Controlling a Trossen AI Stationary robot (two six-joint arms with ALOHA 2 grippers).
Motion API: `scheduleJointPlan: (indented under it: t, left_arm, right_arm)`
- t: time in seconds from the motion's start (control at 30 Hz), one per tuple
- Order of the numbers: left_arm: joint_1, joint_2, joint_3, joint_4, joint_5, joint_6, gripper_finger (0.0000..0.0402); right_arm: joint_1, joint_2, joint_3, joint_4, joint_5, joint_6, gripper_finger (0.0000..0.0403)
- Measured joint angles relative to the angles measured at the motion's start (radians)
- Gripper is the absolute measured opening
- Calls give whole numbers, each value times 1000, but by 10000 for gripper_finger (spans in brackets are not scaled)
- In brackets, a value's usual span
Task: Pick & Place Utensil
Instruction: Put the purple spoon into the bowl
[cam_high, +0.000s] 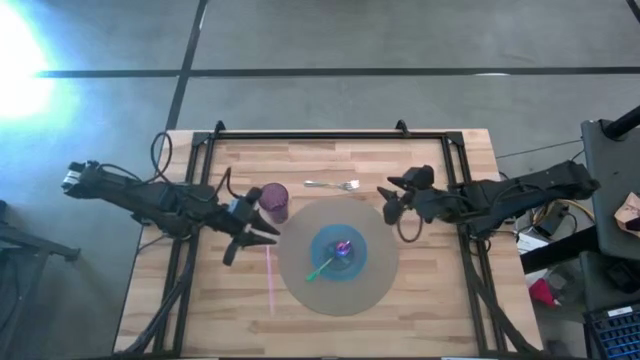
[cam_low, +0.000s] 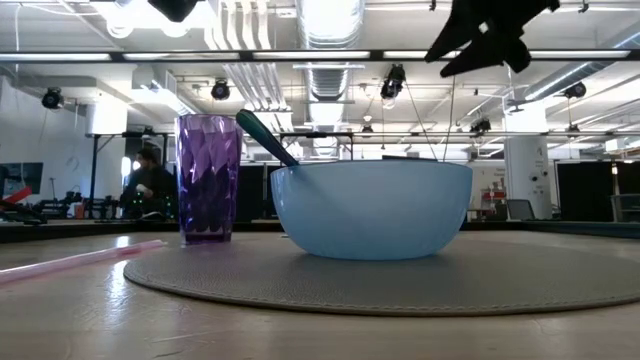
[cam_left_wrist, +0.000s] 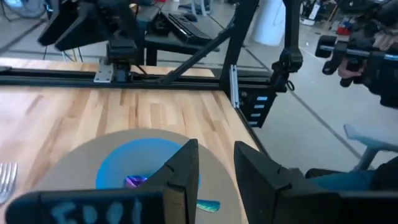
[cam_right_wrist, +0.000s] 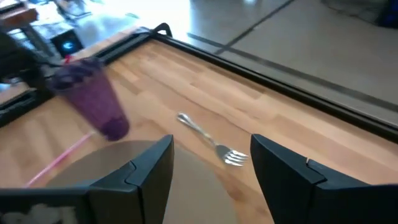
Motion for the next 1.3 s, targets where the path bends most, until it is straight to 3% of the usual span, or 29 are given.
scheduleJointPlan:
  t: [0.17,0.53,0.9,1.3]
  left_arm:
    - [1,-12,-31,0,0,86,94]
    - [3,-10,-45,0,-38,290,94]
    - [2,-10,-84,-5,-34,195,94]
    - [2,-10,-87,56,-31,163,94]
  right_arm:
    - [-92,57,0,-1,-29,28,210]
    - [-364,169,0,-1,-342,-35,210]
    - [-517,205,0,63,-630,-141,210]
    - [-677,229,0,102,-757,-191,210]
